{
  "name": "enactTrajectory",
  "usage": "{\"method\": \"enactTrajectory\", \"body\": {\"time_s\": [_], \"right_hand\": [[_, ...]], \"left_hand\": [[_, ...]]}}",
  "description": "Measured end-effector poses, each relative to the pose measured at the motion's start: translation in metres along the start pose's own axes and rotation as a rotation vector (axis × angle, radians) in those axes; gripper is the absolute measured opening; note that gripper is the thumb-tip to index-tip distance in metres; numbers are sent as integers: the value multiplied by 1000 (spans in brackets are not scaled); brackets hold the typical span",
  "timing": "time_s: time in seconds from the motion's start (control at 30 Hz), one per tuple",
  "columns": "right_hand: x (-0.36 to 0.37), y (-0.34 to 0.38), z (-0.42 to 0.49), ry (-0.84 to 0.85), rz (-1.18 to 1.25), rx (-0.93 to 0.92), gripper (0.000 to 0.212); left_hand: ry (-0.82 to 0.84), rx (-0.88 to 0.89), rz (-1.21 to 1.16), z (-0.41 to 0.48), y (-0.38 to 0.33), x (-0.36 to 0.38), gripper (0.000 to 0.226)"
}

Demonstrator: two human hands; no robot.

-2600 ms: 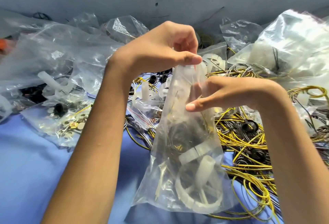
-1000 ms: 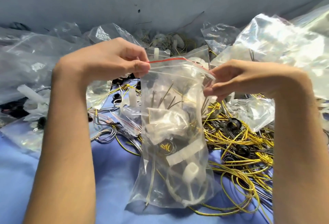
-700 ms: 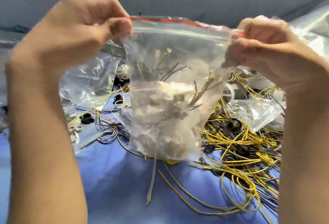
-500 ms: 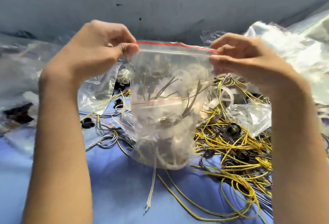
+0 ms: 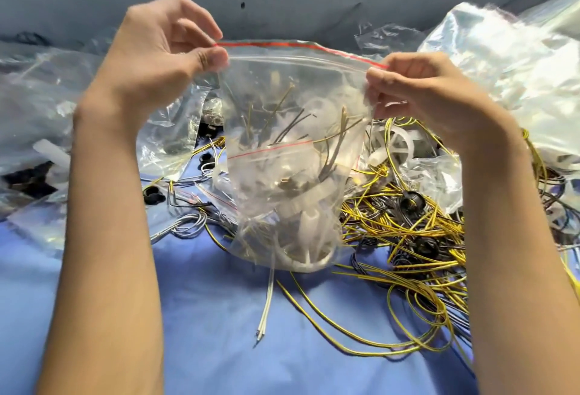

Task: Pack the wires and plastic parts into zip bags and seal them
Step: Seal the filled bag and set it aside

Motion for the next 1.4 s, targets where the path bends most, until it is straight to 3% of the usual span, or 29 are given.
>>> {"method": "enactTrajectory", "body": {"time_s": [0.4, 0.63, 0.8, 1.13, 1.4], "right_hand": [[-7, -23, 7, -41, 106, 20, 18], [-5, 0, 3, -64, 42, -113, 20], [3, 9, 1, -8, -67, -85, 18], [0, 15, 2, -80, -209, -108, 19], [4, 20, 2, -39, -201, -129, 10]], "left_hand": [[-88, 16, 0, 3, 12, -3, 31], [-70, -21, -61, 3, 17, 2, 29], [52, -89, -127, 2, 25, 23, 23], [5, -48, -121, 3, 22, 22, 30], [-4, -56, -139, 3, 19, 27, 28]]}}
Point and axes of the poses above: each hand's wrist, its own z-axis towards the middle knuckle, its own x-axis out of the palm, y = z × x, the point moved 10 cm from there along z, towards the middle knuckle, and after that the axes turned 1 degree about -z, right-handed, at the moved point
